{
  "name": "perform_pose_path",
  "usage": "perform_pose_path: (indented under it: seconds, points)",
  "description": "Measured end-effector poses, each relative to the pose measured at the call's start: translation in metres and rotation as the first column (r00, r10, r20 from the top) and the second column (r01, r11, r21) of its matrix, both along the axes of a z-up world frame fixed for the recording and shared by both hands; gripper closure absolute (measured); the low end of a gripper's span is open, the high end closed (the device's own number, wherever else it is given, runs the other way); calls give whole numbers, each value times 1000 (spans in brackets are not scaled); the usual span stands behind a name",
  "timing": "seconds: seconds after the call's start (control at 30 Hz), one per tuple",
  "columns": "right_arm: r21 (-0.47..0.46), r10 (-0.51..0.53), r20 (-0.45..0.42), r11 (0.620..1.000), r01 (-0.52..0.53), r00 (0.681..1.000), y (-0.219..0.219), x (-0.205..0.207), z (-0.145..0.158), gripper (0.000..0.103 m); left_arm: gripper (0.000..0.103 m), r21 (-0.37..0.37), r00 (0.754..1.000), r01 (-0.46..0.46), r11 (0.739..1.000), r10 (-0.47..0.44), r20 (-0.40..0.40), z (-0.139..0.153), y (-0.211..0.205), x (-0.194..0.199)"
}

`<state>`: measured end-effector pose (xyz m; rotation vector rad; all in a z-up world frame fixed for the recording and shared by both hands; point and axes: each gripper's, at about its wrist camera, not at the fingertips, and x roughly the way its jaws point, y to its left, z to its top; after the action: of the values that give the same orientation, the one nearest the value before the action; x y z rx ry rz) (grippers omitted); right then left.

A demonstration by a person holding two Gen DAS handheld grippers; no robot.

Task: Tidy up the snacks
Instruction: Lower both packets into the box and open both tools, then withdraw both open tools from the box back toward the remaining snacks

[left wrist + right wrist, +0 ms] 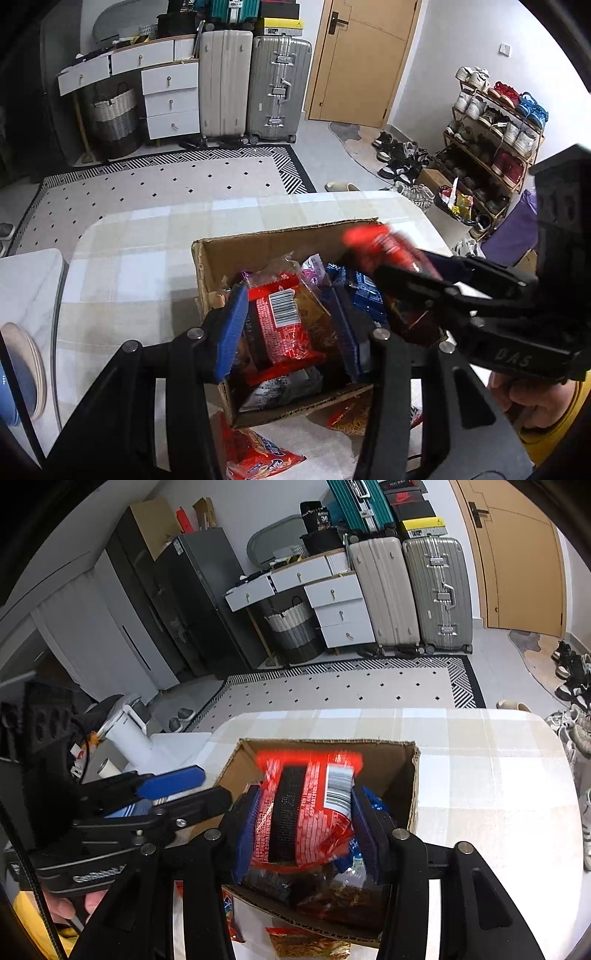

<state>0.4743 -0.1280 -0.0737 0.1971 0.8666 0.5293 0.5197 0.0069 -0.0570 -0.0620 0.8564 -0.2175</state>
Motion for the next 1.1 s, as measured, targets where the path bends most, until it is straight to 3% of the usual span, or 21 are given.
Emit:
perform_pose_path:
  seconds: [0.53, 0.9, 1.03, 1.1]
  points:
    - [-19, 7, 65, 1000, -6, 998, 0, -26, 27, 52, 57, 16, 999, -22, 1000, 21, 26, 20, 11, -37]
    - [-4, 6, 178, 1000, -5, 984, -12, -79, 87, 51, 44, 67, 981, -28, 997, 14, 194, 91, -7, -121]
    - [-12, 15, 238, 1000, -13, 971, -15, -109, 114, 50, 31, 62, 967, -30, 998, 13, 255, 124, -13, -161]
    - [-10, 17, 274, 1000, -14, 962, -17, -127, 129, 50, 29, 56, 960, -32, 998, 16, 279, 142, -14, -181]
